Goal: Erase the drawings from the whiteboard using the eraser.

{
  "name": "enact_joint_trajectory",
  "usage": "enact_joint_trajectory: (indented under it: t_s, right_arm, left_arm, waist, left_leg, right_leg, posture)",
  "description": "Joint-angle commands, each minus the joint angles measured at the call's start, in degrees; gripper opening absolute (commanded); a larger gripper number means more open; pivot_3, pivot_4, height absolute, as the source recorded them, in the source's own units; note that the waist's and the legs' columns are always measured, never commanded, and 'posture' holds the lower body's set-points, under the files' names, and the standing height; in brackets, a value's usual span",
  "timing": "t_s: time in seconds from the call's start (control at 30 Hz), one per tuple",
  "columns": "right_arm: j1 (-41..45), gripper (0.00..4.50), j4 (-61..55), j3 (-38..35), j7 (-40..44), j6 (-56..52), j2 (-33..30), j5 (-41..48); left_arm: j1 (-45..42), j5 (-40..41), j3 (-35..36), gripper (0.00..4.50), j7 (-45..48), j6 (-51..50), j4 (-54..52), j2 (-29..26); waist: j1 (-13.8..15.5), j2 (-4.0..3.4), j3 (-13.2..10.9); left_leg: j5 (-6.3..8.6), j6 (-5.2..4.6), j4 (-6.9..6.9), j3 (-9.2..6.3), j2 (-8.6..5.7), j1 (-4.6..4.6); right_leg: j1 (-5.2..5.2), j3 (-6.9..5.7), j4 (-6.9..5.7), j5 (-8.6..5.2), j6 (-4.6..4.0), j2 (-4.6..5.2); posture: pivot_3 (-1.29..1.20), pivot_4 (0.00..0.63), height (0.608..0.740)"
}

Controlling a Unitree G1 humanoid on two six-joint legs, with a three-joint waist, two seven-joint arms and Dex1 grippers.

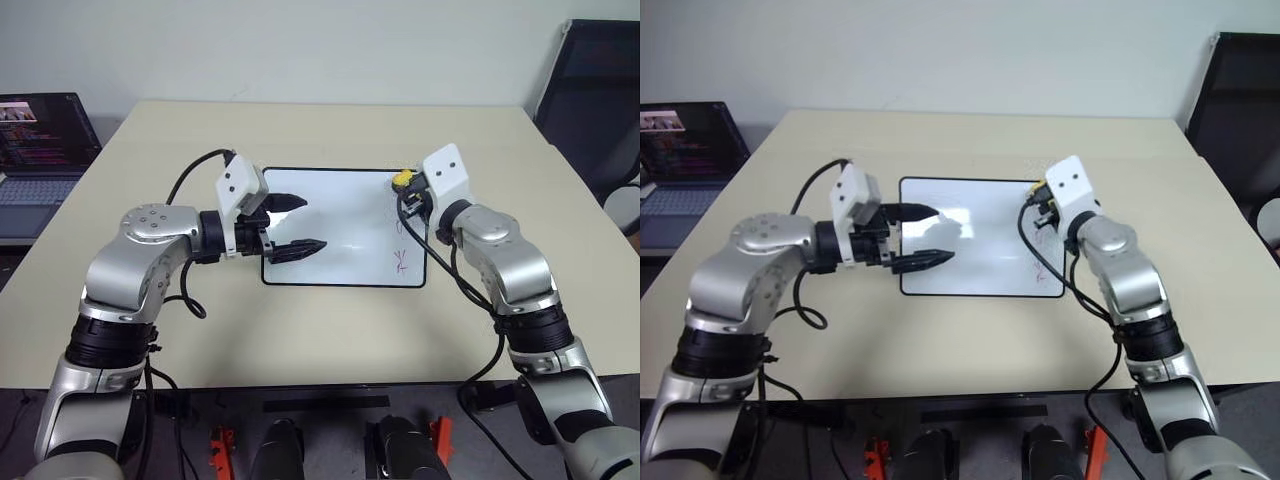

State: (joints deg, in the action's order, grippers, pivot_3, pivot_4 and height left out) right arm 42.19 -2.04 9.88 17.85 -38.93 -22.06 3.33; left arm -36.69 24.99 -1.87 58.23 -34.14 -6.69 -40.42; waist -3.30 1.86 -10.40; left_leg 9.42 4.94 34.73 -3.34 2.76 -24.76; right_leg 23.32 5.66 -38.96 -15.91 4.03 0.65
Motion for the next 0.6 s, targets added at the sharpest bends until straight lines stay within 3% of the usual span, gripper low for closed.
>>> enact_joint_trajectory:
  t_s: [0.03,0.2,0.37,0.6]
  right_arm:
    - [-1.2,0.98,-2.1,2.1,4.5,-0.4,-2.6,-1.1]
    - [-1.1,0.98,-2.4,2.8,5.3,0.0,-3.1,-2.4]
    - [2.0,0.98,1.8,0.5,-1.3,5.0,-0.8,-6.8]
    - [-1.5,0.98,-0.3,2.7,5.1,0.2,-1.9,-5.8]
  left_arm:
    - [-1.4,0.2,1.6,4.50,-0.2,1.7,-0.5,-0.1]
    - [-1.5,-0.3,1.3,4.50,0.0,2.7,0.6,-0.3]
    - [-0.6,-1.7,1.1,4.50,0.7,3.7,2.7,-1.7]
    - [0.9,-2.0,1.6,4.50,1.1,3.9,2.6,-2.5]
  waist:
    - [0.0,0.00,0.0]
    - [0.0,0.00,0.0]
    - [-0.2,0.00,0.0]
    - [-0.1,0.00,0.0]
  left_leg:
    - [0.00,0.00,0.00,-0.01,0.00,0.00]
    - [0.00,0.00,0.03,-0.02,0.00,0.02]
    - [-0.01,-0.01,0.04,-0.01,0.00,0.04]
    - [-0.01,-0.01,0.02,-0.01,0.00,0.03]
  right_leg:
    - [-0.01,-0.02,0.00,0.00,0.00,0.00]
    - [-0.01,-0.02,-0.03,0.00,0.00,0.00]
    - [-0.01,0.00,-0.05,0.03,0.01,-0.01]
    - [-0.01,-0.01,-0.02,0.02,0.00,-0.01]
  posture:
    - [0.00,0.150,0.740]
    - [0.00,0.150,0.740]
    - [0.00,0.150,0.740]
    - [0.00,0.150,0.740]
